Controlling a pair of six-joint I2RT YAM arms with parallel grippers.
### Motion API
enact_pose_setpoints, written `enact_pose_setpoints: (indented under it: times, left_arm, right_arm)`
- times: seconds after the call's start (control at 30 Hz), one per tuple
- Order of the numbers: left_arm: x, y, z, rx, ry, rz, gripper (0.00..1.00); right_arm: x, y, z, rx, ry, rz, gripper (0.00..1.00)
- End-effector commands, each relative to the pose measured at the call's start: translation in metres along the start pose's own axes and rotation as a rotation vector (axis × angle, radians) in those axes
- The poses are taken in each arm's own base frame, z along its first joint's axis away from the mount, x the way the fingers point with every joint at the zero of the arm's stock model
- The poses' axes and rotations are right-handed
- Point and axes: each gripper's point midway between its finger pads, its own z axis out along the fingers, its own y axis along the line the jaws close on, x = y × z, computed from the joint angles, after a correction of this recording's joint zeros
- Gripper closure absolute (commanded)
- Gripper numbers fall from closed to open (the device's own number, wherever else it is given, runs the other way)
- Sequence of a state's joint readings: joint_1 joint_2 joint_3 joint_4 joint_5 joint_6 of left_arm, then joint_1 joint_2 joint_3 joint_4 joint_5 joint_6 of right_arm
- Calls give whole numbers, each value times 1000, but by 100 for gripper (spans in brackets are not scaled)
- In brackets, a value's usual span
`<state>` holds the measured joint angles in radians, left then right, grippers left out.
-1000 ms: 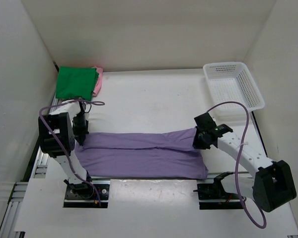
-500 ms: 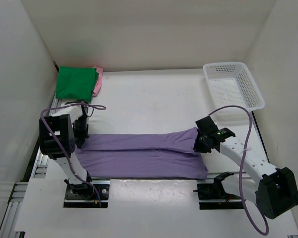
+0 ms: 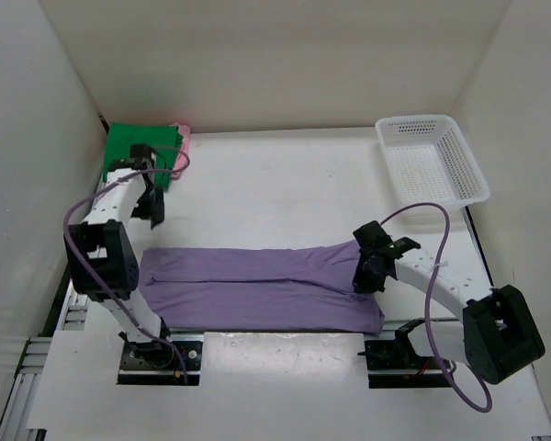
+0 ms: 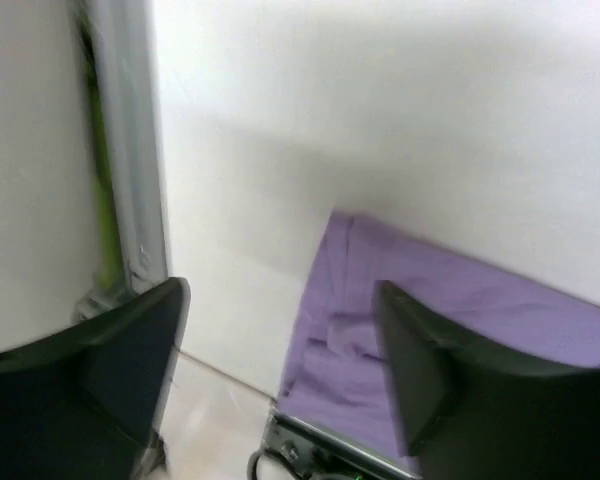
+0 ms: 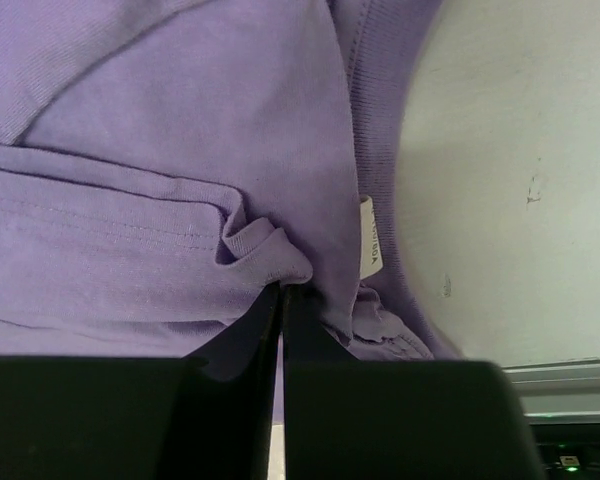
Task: Fold and stack the t-shirts
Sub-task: Fold the other side of the tshirt into a rectangle
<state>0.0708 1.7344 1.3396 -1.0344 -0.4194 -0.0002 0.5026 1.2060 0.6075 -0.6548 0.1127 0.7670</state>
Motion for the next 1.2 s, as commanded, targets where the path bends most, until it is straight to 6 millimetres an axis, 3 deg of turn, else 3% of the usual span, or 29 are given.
enact_pose_setpoints:
  times: [0.0, 0.07, 0.1, 0.13, 0.17, 0.2, 0.23, 0.27, 0.3, 0.37, 0.43, 0.57, 0.73, 0.93, 1.0, 1.17]
  left_arm:
    - [-64, -27, -99, 108, -359, 9, 20]
    - [-62, -79, -129, 230, -409, 136, 29]
    - [-49, -119, -137, 336, -378, 235, 32]
    - [-31, -170, -159, 432, -390, 375, 35]
    - [-18, -200, -167, 506, -374, 449, 37]
    - [3, -241, -168, 624, -306, 539, 37]
    - [28, -276, -182, 703, -284, 640, 37]
    - [33, -299, -193, 777, -291, 679, 37]
    - [47, -327, -192, 858, -244, 727, 37]
    - [58, -369, -212, 960, -279, 803, 37]
    - [71, -400, -216, 1019, -278, 858, 37]
    - [86, -435, -227, 1101, -300, 920, 37]
    - [89, -464, -208, 1081, -293, 943, 35]
    - [94, -490, -203, 1080, -289, 974, 36]
    - [95, -494, -189, 1028, -289, 975, 38]
    - [98, -487, -180, 990, -259, 976, 42]
  right_arm:
    - [5, -1, 3, 8, 5, 57, 100]
    - [8, -3, 4, 9, 5, 88, 100]
    - [9, -4, 5, 5, 1, 101, 100]
    - [9, -3, 5, 5, 1, 111, 100]
    - [11, -4, 6, 0, -3, 130, 100]
    - [14, -7, 8, 9, 5, 140, 100]
    - [13, -5, 7, -3, 4, 165, 100]
    - [13, -5, 7, -3, 4, 188, 100]
    - [15, -6, 7, -2, 5, 200, 100]
    - [17, -10, 9, 4, 8, 241, 100]
    - [14, -12, 8, -3, -16, 318, 100]
    - [19, -15, 9, -17, -26, 374, 100]
    - [24, -21, 11, -20, -32, 403, 100]
    - [28, -22, 13, -19, -19, 403, 100]
    - [26, -21, 12, -20, -20, 393, 100]
    - [20, -30, -3, 33, -57, 393, 80]
